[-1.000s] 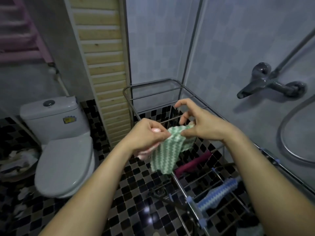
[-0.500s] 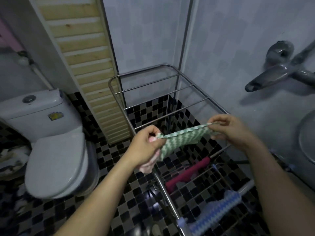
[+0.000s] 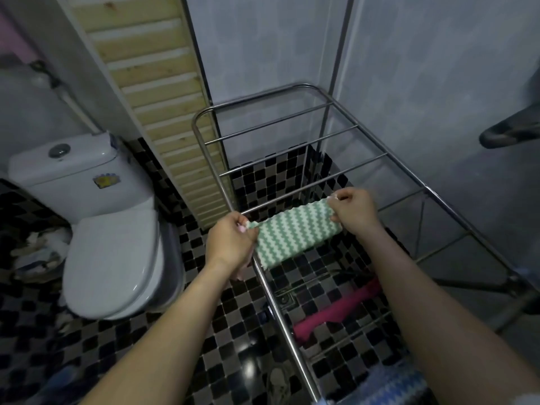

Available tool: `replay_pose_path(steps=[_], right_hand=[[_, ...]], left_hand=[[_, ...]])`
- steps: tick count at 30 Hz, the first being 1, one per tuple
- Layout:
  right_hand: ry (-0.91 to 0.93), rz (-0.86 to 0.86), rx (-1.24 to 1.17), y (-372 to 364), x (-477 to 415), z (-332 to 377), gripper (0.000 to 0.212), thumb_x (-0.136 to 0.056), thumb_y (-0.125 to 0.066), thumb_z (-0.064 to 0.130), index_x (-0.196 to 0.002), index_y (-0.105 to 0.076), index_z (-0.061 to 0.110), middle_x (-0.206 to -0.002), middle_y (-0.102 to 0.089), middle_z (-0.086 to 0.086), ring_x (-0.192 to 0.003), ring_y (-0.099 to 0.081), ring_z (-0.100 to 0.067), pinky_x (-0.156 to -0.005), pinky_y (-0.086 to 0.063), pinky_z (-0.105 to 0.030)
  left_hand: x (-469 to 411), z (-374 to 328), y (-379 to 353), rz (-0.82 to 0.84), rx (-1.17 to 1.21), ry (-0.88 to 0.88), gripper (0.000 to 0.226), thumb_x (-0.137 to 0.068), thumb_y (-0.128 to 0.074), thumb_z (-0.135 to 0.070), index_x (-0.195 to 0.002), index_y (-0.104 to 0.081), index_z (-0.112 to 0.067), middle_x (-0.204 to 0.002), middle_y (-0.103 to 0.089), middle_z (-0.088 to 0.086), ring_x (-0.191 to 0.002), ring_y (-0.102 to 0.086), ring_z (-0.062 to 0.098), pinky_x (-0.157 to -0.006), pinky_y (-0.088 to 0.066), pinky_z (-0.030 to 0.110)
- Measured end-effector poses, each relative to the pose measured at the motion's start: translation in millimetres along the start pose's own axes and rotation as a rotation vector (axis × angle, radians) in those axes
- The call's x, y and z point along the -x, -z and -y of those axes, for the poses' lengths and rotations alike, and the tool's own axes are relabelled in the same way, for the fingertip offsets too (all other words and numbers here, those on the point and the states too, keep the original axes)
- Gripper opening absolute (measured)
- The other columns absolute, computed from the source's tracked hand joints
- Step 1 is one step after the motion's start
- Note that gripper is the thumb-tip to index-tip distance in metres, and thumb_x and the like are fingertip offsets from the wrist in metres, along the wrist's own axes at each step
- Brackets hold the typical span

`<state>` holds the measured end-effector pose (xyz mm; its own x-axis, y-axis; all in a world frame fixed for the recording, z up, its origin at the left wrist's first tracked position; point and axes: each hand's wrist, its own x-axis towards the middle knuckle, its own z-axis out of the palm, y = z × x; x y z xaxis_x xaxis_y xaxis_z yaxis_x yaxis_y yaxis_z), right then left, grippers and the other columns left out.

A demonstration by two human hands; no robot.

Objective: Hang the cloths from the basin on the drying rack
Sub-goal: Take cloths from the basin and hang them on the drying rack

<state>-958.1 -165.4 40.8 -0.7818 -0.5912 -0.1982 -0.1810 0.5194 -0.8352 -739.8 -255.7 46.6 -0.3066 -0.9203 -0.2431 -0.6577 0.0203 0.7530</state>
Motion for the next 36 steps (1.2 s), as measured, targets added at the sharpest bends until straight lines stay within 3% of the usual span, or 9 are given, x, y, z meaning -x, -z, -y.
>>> replay_pose_path(steps=[5,7,9,11,15,20,26,31,36], right_hand=[[0.075,0.056,0.049,0.1,-2.8,1.4,0.044,-0.092,-0.061,0.018,-0.135,-0.052,0.013,-0.118,-0.061,-0.006,-0.109,-0.060,-0.021,-0.099,-0.049,-0.039],[0.120,-0.024,0.110,11.2,1.1,-0.9,0.033,-0.091,-0.060,0.016,-0.124,-0.060,0.017,-0.109,-0.063,-0.002,-0.103,-0.060,-0.019,-0.092,-0.051,-0.038],[0.103,-0.104,0.158,26.8,7.2,-7.7,0.008,-0.088,-0.059,0.017,-0.092,-0.066,0.018,-0.083,-0.063,0.003,-0.081,-0.061,-0.018,-0.074,-0.051,-0.034],[0.051,-0.056,0.199,39.5,17.6,-16.1,0.010,-0.087,-0.063,0.020,-0.077,-0.064,0.016,-0.071,-0.060,0.006,-0.071,-0.058,-0.016,-0.066,-0.045,-0.028],[-0.049,0.093,0.098,34.4,34.3,-30.7,0.018,-0.080,-0.076,0.019,-0.080,-0.058,0.013,-0.081,-0.065,0.000,-0.077,-0.062,-0.016,-0.071,-0.050,-0.032],[-0.109,0.049,-0.092,18.6,39.5,-40.1,0.027,-0.078,-0.076,0.011,-0.076,-0.050,0.017,-0.091,-0.068,-0.010,-0.086,-0.065,-0.024,-0.082,-0.053,-0.040],[-0.109,0.045,-0.243,17.4,47.4,-42.2,0.026,-0.080,-0.073,0.006,-0.076,-0.049,0.014,-0.080,-0.064,-0.003,-0.074,-0.062,-0.013,-0.066,-0.046,-0.023],[-0.120,0.013,-0.277,10.8,48.1,-44.3,0.024,-0.079,-0.076,0.010,-0.077,-0.052,0.013,-0.080,-0.066,-0.008,-0.073,-0.063,-0.016,-0.068,-0.050,-0.025],[-0.131,-0.062,-0.257,6.8,47.9,-42.1,0.025,-0.079,-0.074,0.010,-0.074,-0.050,0.016,-0.078,-0.064,-0.007,-0.072,-0.061,-0.018,-0.065,-0.048,-0.027]], left_hand=[[10.3,1.0,4.7,-0.055,-0.067,-0.071,0.015,-0.087,-0.068,-0.022,-0.098,-0.057,-0.025,-0.082,-0.064,-0.008,-0.061,-0.059,0.005,-0.045,-0.042,0.018],[17.6,4.4,6.5,0.002,-0.094,-0.146,0.019,-0.088,-0.068,-0.020,-0.104,-0.061,-0.028,-0.090,-0.065,-0.010,-0.067,-0.059,0.002,-0.054,-0.047,0.019],[25.8,6.9,5.7,0.166,-0.173,-0.192,0.017,-0.087,-0.069,-0.024,-0.104,-0.067,-0.028,-0.094,-0.068,-0.010,-0.073,-0.064,0.004,-0.066,-0.055,0.026],[31.3,9.8,1.3,0.281,-0.326,-0.237,0.021,-0.086,-0.069,-0.032,-0.106,-0.070,-0.029,-0.094,-0.071,-0.011,-0.082,-0.066,0.004,-0.080,-0.057,0.030],[38.0,10.4,-5.8,0.223,-0.476,-0.302,0.018,-0.087,-0.068,-0.034,-0.105,-0.071,-0.032,-0.092,-0.071,-0.012,-0.080,-0.063,0.001,-0.072,-0.054,0.025],[37.7,12.8,-9.0,0.196,-0.442,-0.300,0.011,-0.088,-0.066,-0.036,-0.093,-0.074,-0.032,-0.090,-0.073,-0.013,-0.082,-0.064,0.001,-0.074,-0.054,0.026],[39.5,14.4,-11.6,0.153,-0.427,-0.305,0.012,-0.091,-0.063,-0.035,-0.093,-0.074,-0.029,-0.088,-0.073,-0.011,-0.082,-0.066,0.005,-0.075,-0.055,0.028],[43.1,13.9,-9.8,0.143,-0.430,-0.313,0.013,-0.091,-0.062,-0.035,-0.089,-0.073,-0.028,-0.081,-0.070,-0.011,-0.074,-0.064,0.002,-0.068,-0.055,0.026],[43.5,14.4,-10.1,0.124,-0.432,-0.332,0.014,-0.092,-0.061,-0.033,-0.095,-0.072,-0.025,-0.092,-0.070,-0.008,-0.082,-0.064,0.006,-0.075,-0.056,0.030]])
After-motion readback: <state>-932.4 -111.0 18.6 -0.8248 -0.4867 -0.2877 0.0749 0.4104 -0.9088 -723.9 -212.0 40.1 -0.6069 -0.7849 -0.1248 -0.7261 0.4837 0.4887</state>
